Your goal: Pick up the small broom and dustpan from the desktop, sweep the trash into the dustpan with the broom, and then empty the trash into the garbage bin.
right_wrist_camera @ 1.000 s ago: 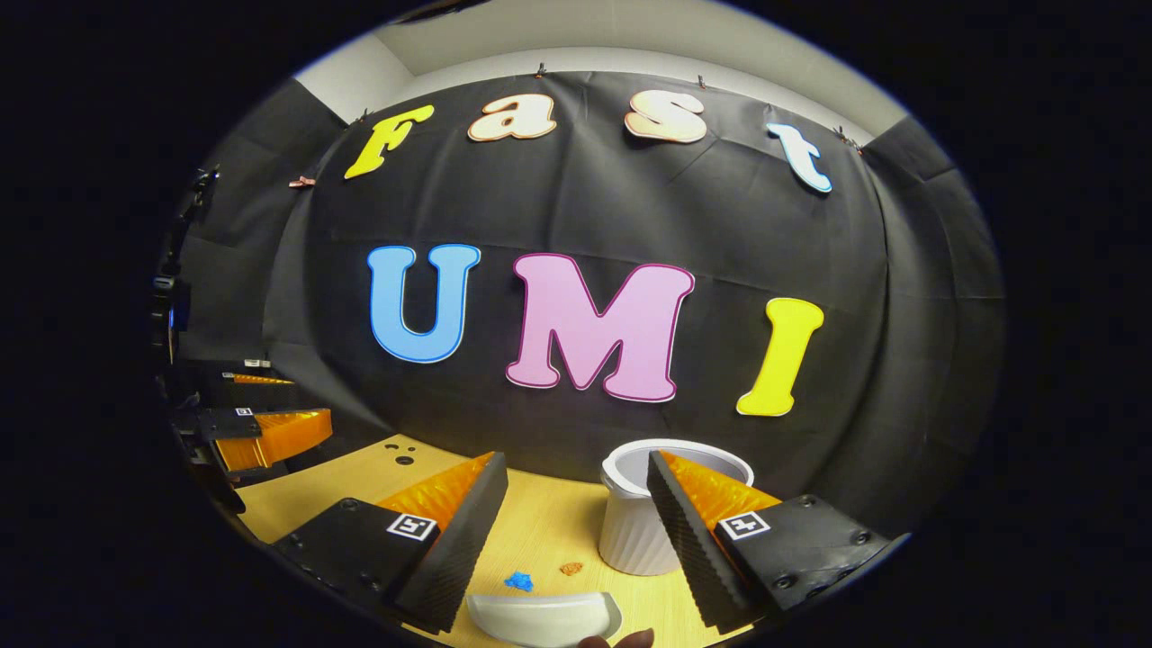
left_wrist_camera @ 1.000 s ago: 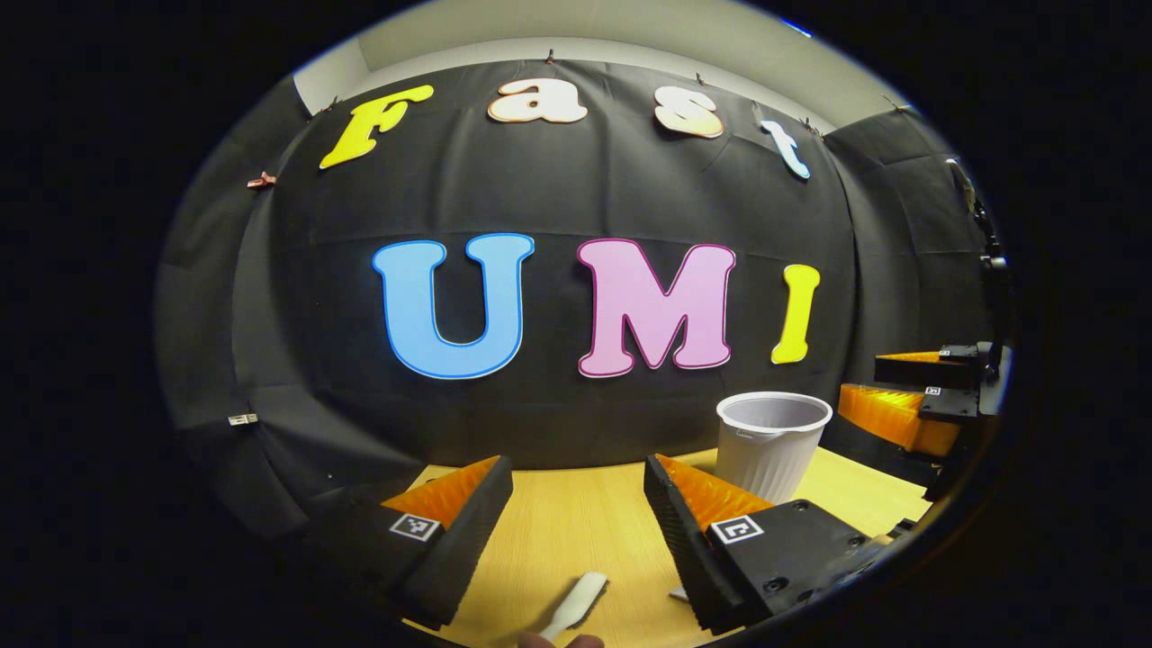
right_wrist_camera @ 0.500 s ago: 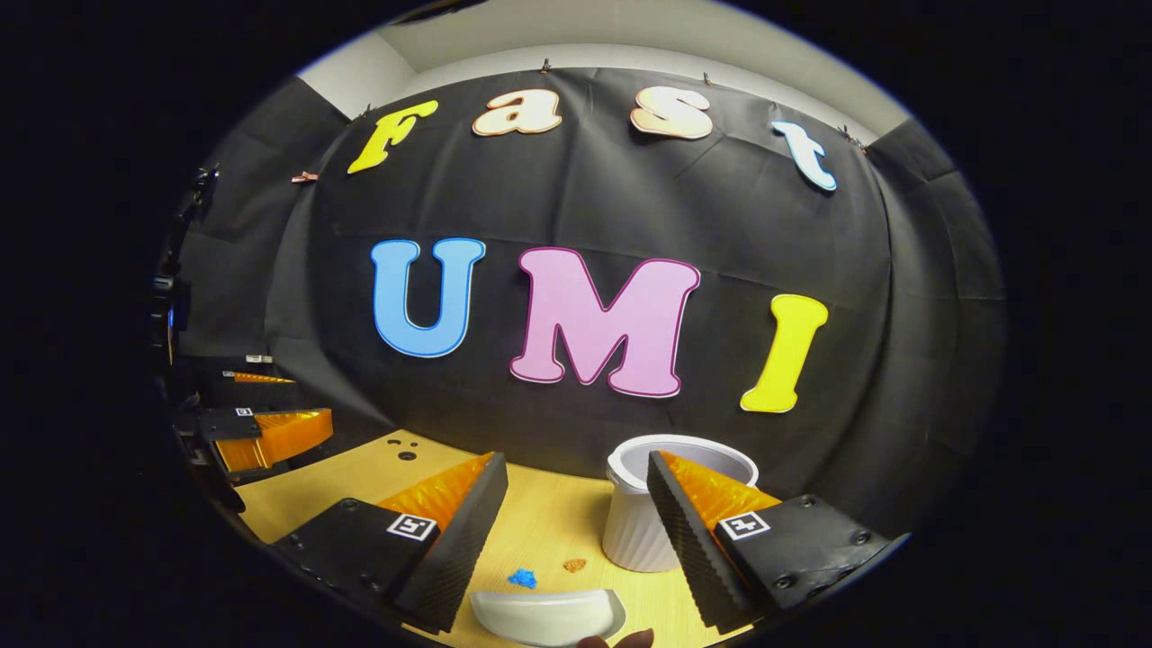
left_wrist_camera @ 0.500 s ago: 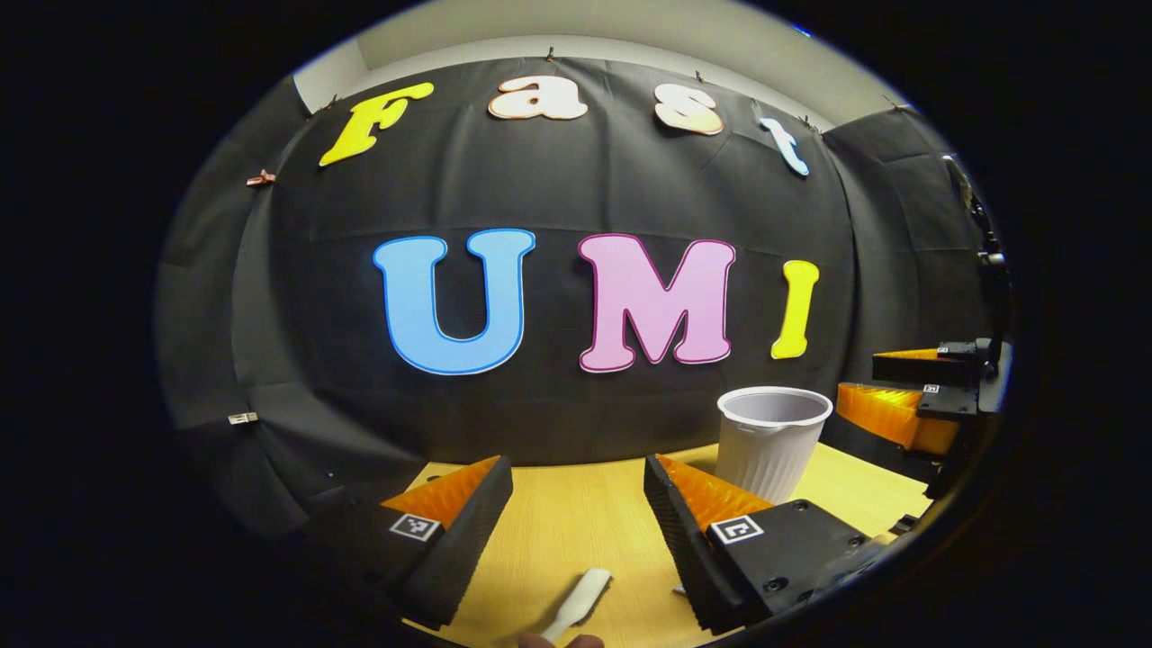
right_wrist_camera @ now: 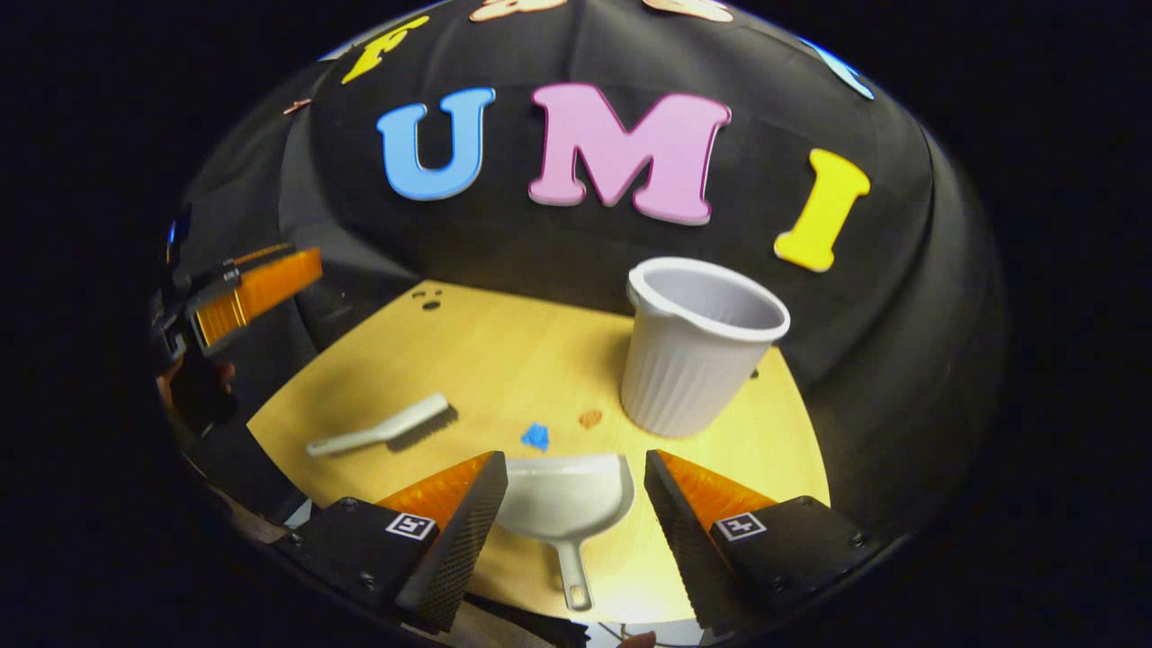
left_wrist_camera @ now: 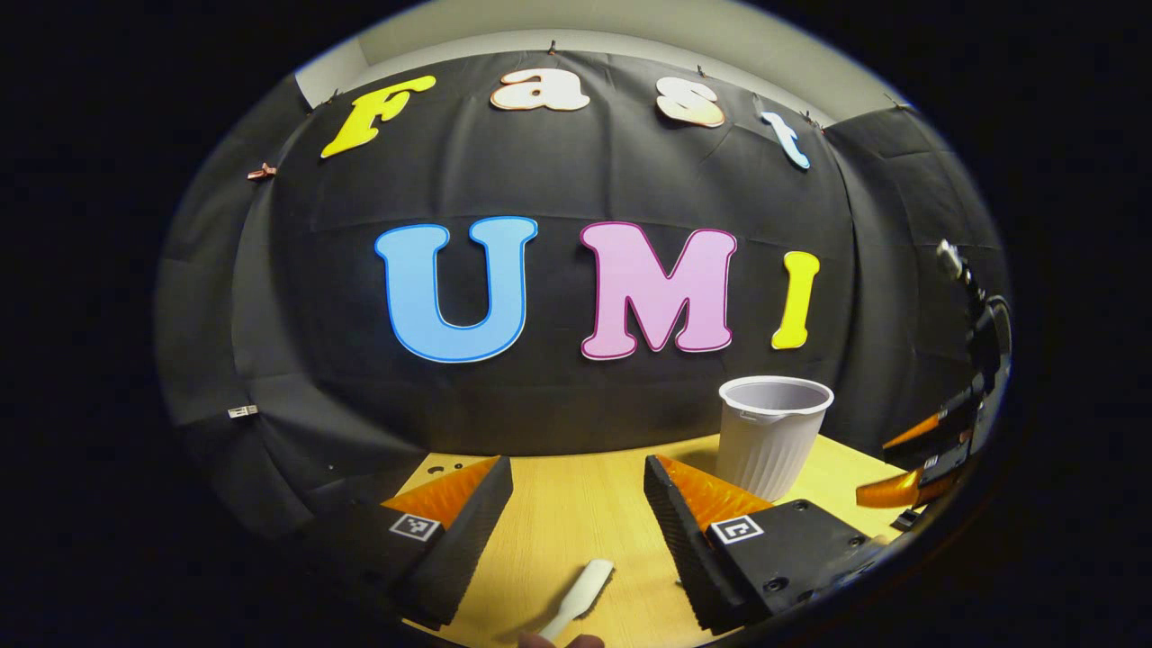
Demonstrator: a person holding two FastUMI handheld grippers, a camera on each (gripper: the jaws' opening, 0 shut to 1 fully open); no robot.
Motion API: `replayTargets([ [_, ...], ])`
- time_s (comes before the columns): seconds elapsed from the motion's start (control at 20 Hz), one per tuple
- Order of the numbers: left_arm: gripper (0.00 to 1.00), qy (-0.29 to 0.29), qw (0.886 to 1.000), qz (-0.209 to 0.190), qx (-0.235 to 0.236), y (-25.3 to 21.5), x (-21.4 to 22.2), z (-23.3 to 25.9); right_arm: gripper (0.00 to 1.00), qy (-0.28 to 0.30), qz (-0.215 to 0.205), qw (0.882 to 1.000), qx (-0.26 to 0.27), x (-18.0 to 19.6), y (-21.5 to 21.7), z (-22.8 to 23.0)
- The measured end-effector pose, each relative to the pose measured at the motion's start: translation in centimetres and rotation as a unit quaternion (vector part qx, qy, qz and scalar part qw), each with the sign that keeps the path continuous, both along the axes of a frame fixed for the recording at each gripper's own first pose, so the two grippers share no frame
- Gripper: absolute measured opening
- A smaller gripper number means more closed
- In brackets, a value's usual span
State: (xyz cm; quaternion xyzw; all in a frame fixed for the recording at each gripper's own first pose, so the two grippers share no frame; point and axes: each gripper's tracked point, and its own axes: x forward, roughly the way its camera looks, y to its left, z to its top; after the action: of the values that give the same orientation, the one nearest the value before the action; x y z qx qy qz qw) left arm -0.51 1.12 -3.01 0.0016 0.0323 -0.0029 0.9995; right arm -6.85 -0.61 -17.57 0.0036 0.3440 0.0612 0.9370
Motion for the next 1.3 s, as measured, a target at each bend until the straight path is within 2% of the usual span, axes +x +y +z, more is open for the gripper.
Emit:
replayTargets([
  [0.3, 0.94, 0.013, 1.000, 0.001, 0.007, -0.1, -0.7, -1.1, 0.95, 0.132, 0.027, 0.991, -0.009, -4.4, 0.3, -9.2],
  [0.6, 0.92, 0.026, 1.000, 0.011, 0.010, 0.1, -1.4, -2.0, 0.92, 0.211, 0.045, 0.976, -0.010, -4.9, 1.1, -17.0],
  [0.85, 0.92, 0.035, 0.999, 0.024, 0.012, 0.7, -1.7, -2.6, 0.88, 0.247, 0.044, 0.968, -0.014, -4.0, 1.2, -21.2],
  [1.1, 0.92, 0.043, 0.998, 0.038, 0.013, 1.0, -1.7, -3.0, 0.86, 0.266, 0.053, 0.962, -0.004, -3.4, 2.4, -22.9],
  [1.3, 0.92, 0.050, 0.998, 0.048, 0.011, 1.1, -1.7, -3.5, 0.76, 0.269, 0.046, 0.962, -0.001, -2.8, 2.1, -22.9],
])
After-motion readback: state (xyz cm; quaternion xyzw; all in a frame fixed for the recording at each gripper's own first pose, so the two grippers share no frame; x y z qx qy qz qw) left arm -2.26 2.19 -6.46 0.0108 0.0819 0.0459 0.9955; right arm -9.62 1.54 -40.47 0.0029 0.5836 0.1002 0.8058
